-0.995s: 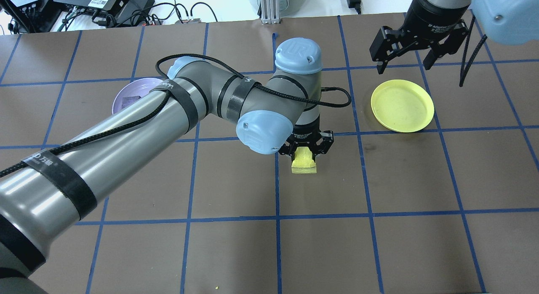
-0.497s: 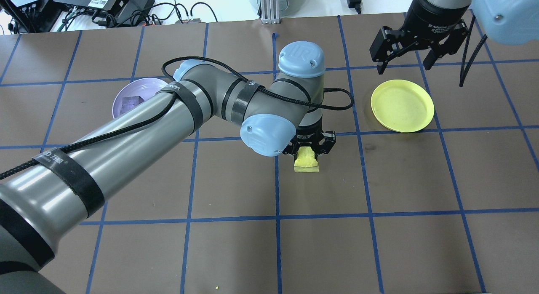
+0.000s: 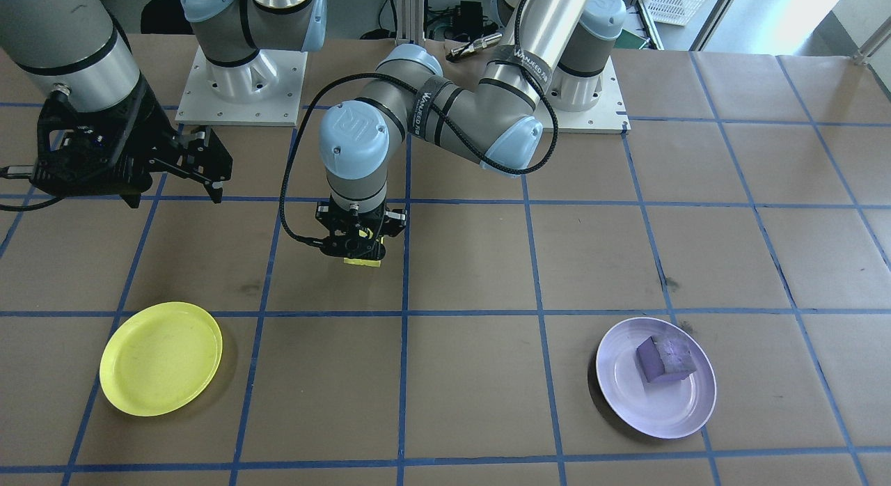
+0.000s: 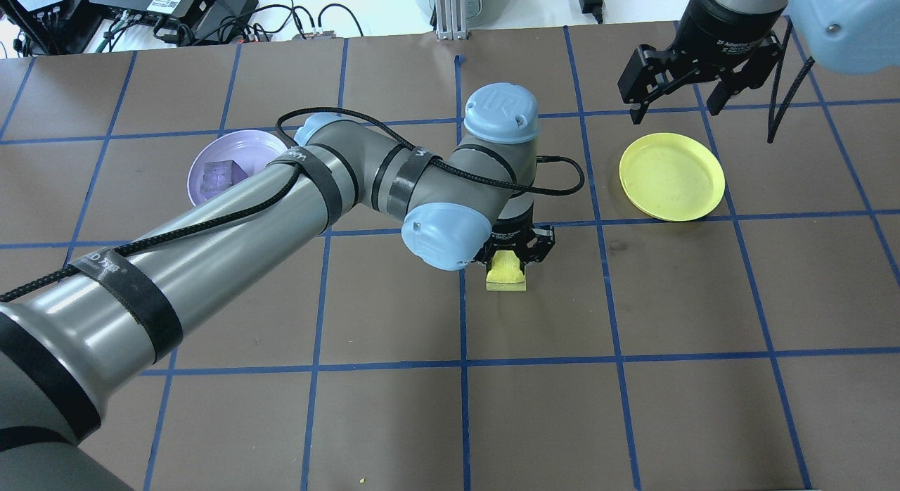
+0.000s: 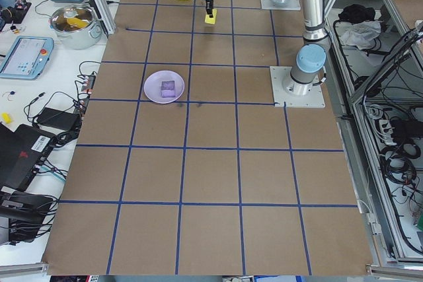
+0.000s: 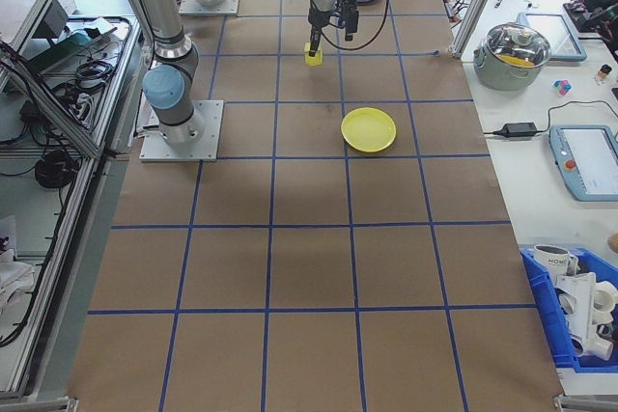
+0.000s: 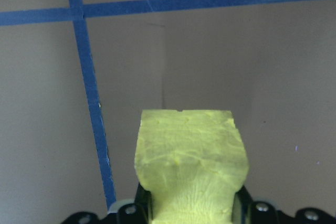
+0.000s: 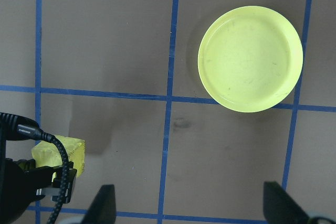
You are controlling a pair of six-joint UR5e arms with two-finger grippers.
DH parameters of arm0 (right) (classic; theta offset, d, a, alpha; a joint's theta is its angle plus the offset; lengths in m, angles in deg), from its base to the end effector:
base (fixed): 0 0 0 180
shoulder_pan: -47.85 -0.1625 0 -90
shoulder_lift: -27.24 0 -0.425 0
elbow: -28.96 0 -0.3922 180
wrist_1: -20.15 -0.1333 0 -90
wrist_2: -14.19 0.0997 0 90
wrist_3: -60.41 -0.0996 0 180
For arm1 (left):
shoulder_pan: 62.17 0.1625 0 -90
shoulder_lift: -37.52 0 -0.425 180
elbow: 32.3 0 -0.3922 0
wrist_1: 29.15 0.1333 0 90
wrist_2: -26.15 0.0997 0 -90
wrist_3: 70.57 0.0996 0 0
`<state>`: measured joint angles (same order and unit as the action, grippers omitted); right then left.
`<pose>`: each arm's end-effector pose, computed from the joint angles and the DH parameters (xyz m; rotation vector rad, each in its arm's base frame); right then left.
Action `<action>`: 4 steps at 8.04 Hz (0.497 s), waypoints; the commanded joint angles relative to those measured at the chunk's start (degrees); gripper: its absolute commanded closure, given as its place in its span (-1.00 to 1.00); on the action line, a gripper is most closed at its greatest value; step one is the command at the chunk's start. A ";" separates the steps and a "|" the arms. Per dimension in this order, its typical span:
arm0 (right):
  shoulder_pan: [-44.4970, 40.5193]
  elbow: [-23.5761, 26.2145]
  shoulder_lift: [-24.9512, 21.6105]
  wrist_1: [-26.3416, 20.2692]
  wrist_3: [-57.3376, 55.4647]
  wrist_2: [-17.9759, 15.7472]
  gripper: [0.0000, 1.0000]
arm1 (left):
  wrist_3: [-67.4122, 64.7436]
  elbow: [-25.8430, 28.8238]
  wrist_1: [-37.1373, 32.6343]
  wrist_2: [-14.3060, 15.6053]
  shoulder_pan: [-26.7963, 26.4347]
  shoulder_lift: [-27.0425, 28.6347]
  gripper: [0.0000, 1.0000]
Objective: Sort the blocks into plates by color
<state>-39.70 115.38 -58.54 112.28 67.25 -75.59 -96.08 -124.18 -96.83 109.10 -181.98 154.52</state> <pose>0.1111 -0.5309 0.4850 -0.1203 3.1373 -0.0412 -0.4365 -0.4692 0.2422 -0.1046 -3.0744 -0.2441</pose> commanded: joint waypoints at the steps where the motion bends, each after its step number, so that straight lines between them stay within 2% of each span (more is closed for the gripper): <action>1: 0.01 -0.03 0.00 0.07 0.37 0.04 -1.00 | -0.06 -1.37 1.15 0.64 0.01 0.86 0.72; 2: 0.01 -0.03 0.00 0.07 0.37 -0.04 -1.00 | -0.24 -1.46 1.23 0.64 0.01 1.30 0.25; 3: 0.01 -0.03 0.00 0.07 0.37 0.04 -1.00 | -0.50 -2.07 3.50 1.68 -0.16 1.65 -0.10; 4: 0.01 0.06 0.00 -0.02 0.28 -0.13 -1.00 | -0.85 -3.21 6.74 1.87 -0.17 1.83 -0.61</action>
<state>-39.69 115.36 -58.55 112.34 67.61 -75.59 -96.42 -125.91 -94.38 110.24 -182.05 155.85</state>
